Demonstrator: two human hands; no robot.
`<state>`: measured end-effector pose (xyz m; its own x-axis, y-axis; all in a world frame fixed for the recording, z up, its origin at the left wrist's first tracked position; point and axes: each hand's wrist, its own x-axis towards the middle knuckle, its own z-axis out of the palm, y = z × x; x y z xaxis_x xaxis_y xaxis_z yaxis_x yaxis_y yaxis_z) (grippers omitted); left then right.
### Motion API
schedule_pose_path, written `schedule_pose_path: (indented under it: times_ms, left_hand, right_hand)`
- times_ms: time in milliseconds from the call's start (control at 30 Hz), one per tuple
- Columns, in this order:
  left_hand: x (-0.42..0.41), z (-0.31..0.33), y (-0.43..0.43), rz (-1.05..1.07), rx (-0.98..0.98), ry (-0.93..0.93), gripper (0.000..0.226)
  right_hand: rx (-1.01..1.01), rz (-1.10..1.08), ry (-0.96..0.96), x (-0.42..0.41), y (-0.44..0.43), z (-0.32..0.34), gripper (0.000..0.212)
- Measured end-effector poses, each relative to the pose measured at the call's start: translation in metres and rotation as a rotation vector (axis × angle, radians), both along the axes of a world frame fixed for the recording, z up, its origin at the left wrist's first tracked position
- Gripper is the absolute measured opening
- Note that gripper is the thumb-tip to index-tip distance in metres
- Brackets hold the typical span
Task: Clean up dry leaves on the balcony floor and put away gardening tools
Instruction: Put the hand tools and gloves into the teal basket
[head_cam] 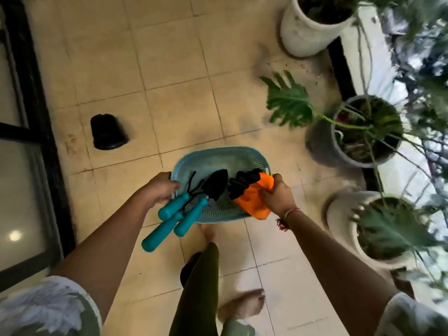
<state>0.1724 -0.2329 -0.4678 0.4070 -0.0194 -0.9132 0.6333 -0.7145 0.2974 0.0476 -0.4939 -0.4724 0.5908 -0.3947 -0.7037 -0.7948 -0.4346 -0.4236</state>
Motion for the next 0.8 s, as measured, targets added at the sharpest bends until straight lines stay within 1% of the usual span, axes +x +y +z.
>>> schedule_pose_path:
  times_ms: [133, 233, 400, 500, 633, 800]
  left_hand:
    - [-0.043, 0.008, -0.026, -0.133, 0.015, -0.018, 0.016]
    - [-0.083, 0.028, -0.050, -0.237, 0.004, -0.024, 0.014]
    - [-0.144, 0.059, -0.084, -0.410, 0.009, -0.036, 0.020]
    - [-0.181, 0.075, -0.114, -0.481, 0.003, -0.030, 0.015]
    - [-0.226, 0.077, -0.157, -0.624, 0.024, -0.048, 0.017]
    - [-0.273, 0.069, -0.204, -0.795, 0.017, -0.026, 0.022]
  right_hand:
    - [0.034, -0.133, 0.000, -0.069, -0.013, 0.013, 0.031]
    - [0.052, -0.226, -0.005, -0.128, -0.023, 0.032, 0.030]
    - [0.103, -0.341, -0.009, -0.218, -0.042, 0.055, 0.029]
    - [0.111, -0.398, -0.032, -0.268, -0.053, 0.059, 0.033]
    - [0.091, -0.553, -0.073, -0.332, -0.064, 0.061, 0.033]
    - [0.089, -0.704, -0.072, -0.409, -0.078, 0.067, 0.038]
